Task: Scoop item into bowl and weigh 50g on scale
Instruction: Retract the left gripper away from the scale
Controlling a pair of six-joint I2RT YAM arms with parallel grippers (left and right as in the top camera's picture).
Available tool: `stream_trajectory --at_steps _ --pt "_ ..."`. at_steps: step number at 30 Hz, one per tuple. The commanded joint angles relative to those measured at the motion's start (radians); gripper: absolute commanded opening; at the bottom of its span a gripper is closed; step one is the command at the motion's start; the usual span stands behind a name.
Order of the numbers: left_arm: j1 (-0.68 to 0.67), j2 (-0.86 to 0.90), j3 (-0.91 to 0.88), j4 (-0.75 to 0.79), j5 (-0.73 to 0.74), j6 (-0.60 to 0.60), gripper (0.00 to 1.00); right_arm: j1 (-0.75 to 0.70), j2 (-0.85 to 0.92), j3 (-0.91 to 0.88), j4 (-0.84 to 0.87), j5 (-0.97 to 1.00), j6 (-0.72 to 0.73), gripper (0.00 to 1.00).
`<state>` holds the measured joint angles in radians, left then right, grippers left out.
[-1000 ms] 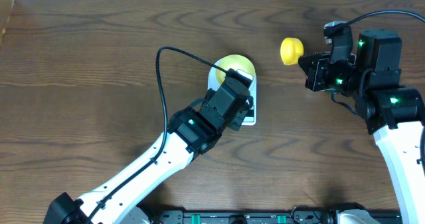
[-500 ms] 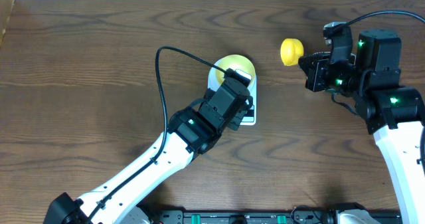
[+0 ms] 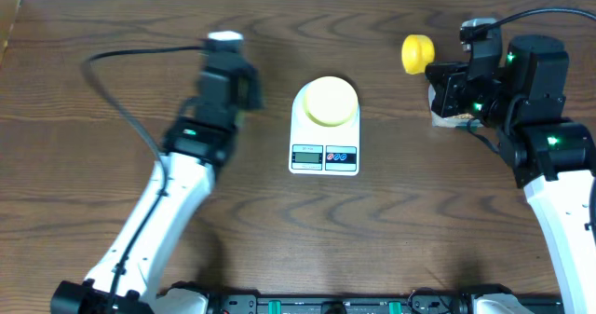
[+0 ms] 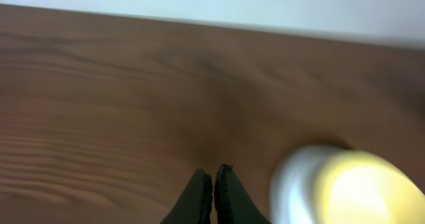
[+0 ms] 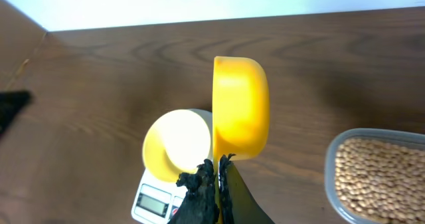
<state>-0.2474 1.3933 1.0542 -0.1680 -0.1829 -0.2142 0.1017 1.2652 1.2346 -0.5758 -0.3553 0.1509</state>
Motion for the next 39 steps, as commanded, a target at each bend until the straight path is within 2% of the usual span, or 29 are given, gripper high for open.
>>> stream_trajectory --at_steps 1,5,9,17,18,19,24,39 --pt "0.118 0.007 0.021 0.021 -0.013 -0.020 0.08 -0.026 -0.002 0.019 0.004 0.067 -0.011 0.01" --pt "0.222 0.040 0.021 0.013 -0.013 -0.030 0.08 -0.064 -0.002 0.019 0.015 0.069 -0.010 0.01" --pt "0.235 0.109 0.021 -0.008 -0.006 -0.150 0.08 -0.087 0.006 0.019 0.035 0.069 -0.009 0.01" --pt "0.213 0.216 0.021 -0.037 0.020 -0.142 0.08 -0.121 0.031 0.019 0.047 0.069 0.068 0.01" --pt "0.213 0.222 0.021 -0.035 0.017 -0.142 0.15 -0.126 0.037 0.019 0.047 0.069 0.085 0.01" --pt "0.213 0.229 0.021 -0.034 0.013 -0.142 0.17 -0.130 0.041 0.019 0.047 0.069 0.097 0.01" --pt "0.213 0.254 0.021 -0.038 0.014 -0.139 0.17 -0.151 0.063 0.019 0.037 0.069 0.133 0.01" --pt "0.193 0.255 0.021 -0.040 0.014 -0.140 0.17 -0.175 0.065 0.019 0.011 0.117 0.068 0.01"
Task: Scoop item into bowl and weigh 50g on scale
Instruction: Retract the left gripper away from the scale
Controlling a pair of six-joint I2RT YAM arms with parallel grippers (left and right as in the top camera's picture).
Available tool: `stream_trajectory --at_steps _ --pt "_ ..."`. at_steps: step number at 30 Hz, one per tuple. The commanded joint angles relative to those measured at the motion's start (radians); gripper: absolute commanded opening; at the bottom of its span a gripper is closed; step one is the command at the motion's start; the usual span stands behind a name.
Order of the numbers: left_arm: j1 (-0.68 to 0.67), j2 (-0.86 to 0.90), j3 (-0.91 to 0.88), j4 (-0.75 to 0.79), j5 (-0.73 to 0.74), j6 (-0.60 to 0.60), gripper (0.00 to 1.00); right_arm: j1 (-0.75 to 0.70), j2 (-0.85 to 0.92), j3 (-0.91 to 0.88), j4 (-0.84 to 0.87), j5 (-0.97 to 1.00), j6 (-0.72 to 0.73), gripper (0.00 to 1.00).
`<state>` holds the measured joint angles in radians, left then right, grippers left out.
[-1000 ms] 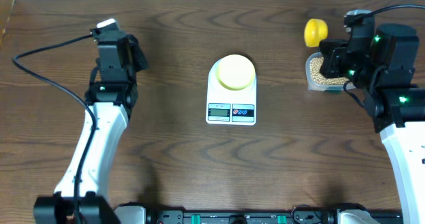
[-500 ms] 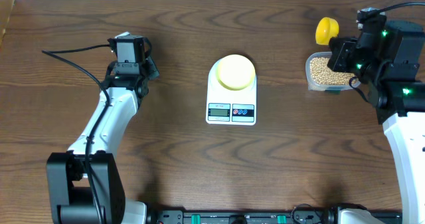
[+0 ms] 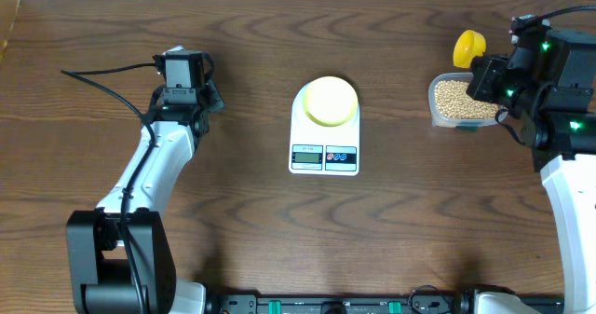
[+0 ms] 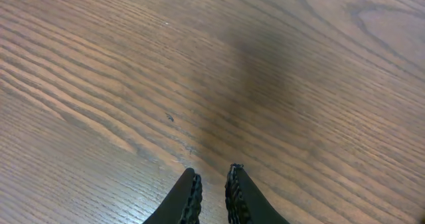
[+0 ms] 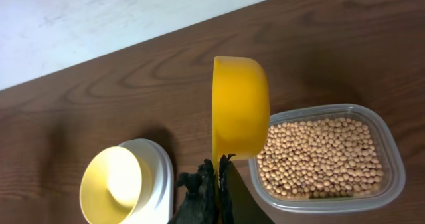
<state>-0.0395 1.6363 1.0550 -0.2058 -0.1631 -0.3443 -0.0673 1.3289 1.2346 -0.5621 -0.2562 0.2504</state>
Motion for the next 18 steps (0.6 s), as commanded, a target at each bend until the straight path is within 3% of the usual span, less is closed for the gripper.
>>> stream_trajectory --at_steps 1,11,13,16,17,18 --pt "-0.022 0.012 0.021 -0.002 -0.006 -0.010 0.17 -0.006 0.001 0.019 -0.003 0.019 -0.034 0.01" --pt "-0.061 0.012 0.021 -0.001 -0.006 -0.009 0.17 -0.006 0.001 0.019 -0.011 0.018 -0.047 0.01" --pt "-0.063 0.012 0.021 0.011 -0.011 -0.009 0.30 -0.006 0.001 0.019 -0.013 0.018 -0.048 0.01" --pt "-0.062 0.012 0.021 0.037 -0.011 -0.009 0.79 -0.006 0.001 0.019 -0.003 0.013 -0.062 0.01" --pt "-0.063 0.011 0.021 0.040 -0.010 -0.009 0.88 -0.005 0.001 0.019 0.002 0.008 -0.067 0.01" --pt "-0.063 0.010 0.021 0.040 -0.010 -0.010 0.90 -0.005 0.001 0.019 0.005 0.002 -0.074 0.01"
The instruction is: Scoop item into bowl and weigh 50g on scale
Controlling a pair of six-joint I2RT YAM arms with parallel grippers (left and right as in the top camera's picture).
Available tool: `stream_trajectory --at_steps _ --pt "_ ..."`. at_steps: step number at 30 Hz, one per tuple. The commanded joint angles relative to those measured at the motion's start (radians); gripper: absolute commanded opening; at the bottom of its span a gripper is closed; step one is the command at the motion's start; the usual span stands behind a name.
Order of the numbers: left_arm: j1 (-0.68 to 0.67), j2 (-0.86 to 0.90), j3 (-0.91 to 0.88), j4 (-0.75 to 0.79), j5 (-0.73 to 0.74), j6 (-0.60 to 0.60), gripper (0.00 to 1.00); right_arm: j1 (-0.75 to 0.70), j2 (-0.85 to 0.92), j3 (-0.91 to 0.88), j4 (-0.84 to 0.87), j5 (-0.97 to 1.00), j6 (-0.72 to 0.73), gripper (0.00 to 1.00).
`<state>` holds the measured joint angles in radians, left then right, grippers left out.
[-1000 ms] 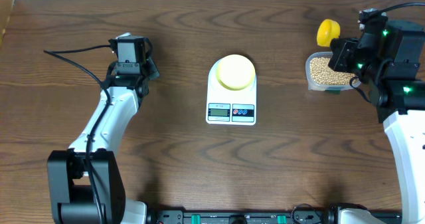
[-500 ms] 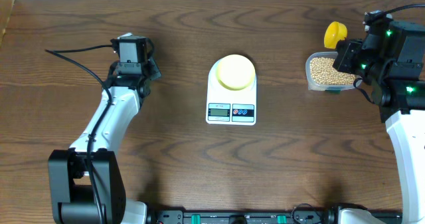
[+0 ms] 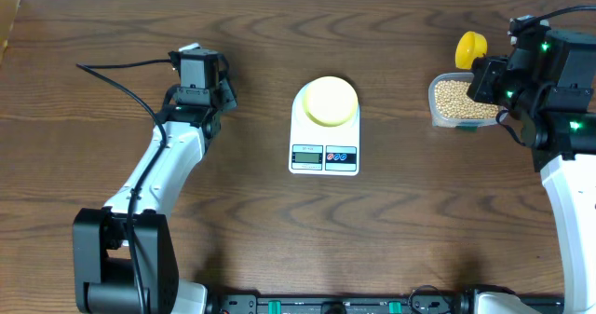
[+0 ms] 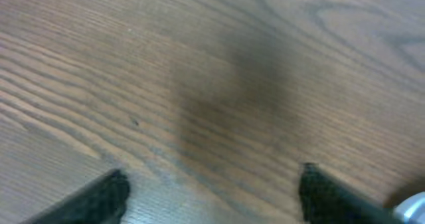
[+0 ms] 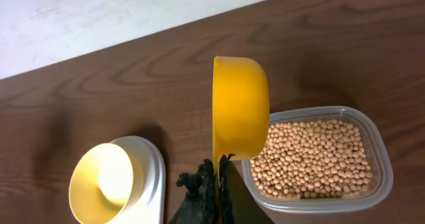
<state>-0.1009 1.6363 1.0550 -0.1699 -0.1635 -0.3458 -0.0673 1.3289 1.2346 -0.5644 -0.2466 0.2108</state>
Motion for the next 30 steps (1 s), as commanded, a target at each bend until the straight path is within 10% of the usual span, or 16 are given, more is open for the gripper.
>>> stream_trajectory --at_steps 1,13,15,16,19,30 --pt "-0.003 0.009 0.021 0.003 -0.009 -0.008 0.90 -0.004 0.001 0.019 0.009 -0.018 -0.041 0.01" --pt "-0.137 -0.115 0.021 -0.051 0.066 0.137 0.79 -0.004 0.001 0.019 -0.001 -0.126 -0.146 0.01" --pt "-0.173 -0.161 0.021 -0.105 0.067 0.135 0.58 -0.004 0.001 0.019 -0.004 -0.126 -0.149 0.01" --pt "-0.201 -0.198 0.021 -0.156 0.067 0.135 0.32 -0.004 0.001 0.019 -0.004 -0.126 -0.149 0.01" --pt "-0.251 -0.264 0.021 -0.251 0.068 0.135 0.07 -0.004 0.001 0.019 -0.004 -0.126 -0.150 0.01" --pt "-0.495 -0.286 -0.066 -0.375 0.103 0.101 0.08 -0.004 0.001 0.019 -0.004 -0.126 -0.150 0.01"
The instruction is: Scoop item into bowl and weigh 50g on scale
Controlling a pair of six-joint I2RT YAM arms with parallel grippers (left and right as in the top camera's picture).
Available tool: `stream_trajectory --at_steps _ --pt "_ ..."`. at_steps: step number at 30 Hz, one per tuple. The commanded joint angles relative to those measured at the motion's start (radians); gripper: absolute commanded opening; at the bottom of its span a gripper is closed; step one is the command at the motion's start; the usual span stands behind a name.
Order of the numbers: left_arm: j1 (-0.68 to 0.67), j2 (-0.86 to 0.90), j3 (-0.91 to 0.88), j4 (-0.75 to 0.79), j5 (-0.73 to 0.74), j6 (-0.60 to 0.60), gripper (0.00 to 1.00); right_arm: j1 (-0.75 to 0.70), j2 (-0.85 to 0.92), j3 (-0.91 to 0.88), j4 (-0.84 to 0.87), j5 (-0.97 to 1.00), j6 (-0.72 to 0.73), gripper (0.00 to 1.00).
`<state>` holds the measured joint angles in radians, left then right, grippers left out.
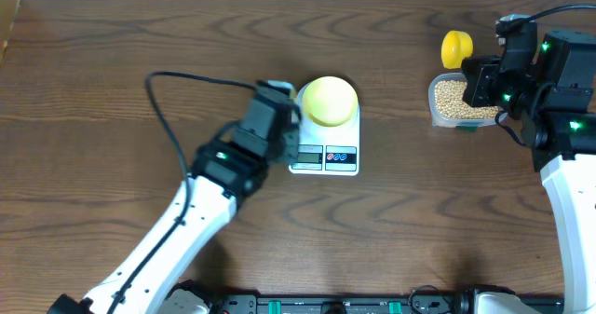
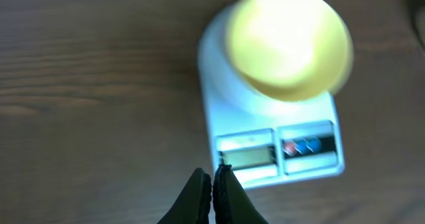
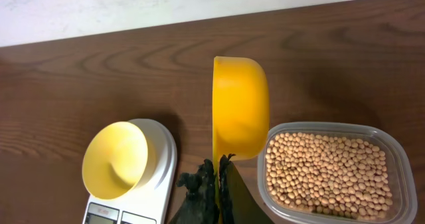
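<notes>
A white scale carries a yellow bowl that looks empty. My left gripper is shut on nothing, with its tips at the left end of the scale's display, below the bowl. My right gripper is shut on the handle of a yellow scoop, held on edge by the far left corner of a clear tub of soybeans. The right wrist view shows gripper, scoop, tub, bowl and scale.
Brown wooden table, with a pale wall past its far edge. The left arm's black cable loops over the table left of the scale. The left arm reaches diagonally from the near left corner.
My left gripper was open over bare table left of the scale; now it is shut at the scale's display. The right gripper with the scoop sits slightly further left.
At first my left gripper was shut left of the scale and the right held the scoop left of the tub. Then the left sat further left, jaws slightly apart, then wide open, with the scoop at the tub's far edge. Now the left is shut at the scale.
</notes>
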<state>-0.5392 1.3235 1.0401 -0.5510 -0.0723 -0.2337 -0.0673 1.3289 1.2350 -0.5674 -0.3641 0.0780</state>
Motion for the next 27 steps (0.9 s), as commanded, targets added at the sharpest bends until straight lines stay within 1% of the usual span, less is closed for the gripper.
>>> stream_trajectory --at_steps 1,4,7,12,16,19,27 --pt "-0.077 0.036 -0.071 0.024 0.012 -0.011 0.07 -0.004 0.001 0.018 -0.001 -0.009 -0.016 0.01" --pt "-0.124 0.066 -0.119 0.089 0.011 -0.010 0.07 -0.004 0.001 0.018 0.000 -0.009 -0.016 0.01" --pt "-0.155 0.111 -0.152 0.173 0.011 0.036 0.08 -0.004 0.001 0.018 0.002 -0.009 -0.016 0.01" --pt "-0.172 0.221 -0.154 0.290 0.013 0.128 0.07 -0.004 0.001 0.018 0.002 -0.009 -0.016 0.01" --pt "-0.179 0.285 -0.154 0.359 0.013 0.151 0.08 -0.004 0.001 0.018 0.001 -0.009 -0.016 0.01" --pt "-0.182 0.308 -0.154 0.389 0.013 0.151 0.07 -0.004 0.001 0.018 0.001 -0.009 -0.017 0.01" --pt "-0.182 0.348 -0.154 0.412 0.013 0.156 0.08 -0.004 0.001 0.018 -0.001 -0.009 -0.017 0.01"
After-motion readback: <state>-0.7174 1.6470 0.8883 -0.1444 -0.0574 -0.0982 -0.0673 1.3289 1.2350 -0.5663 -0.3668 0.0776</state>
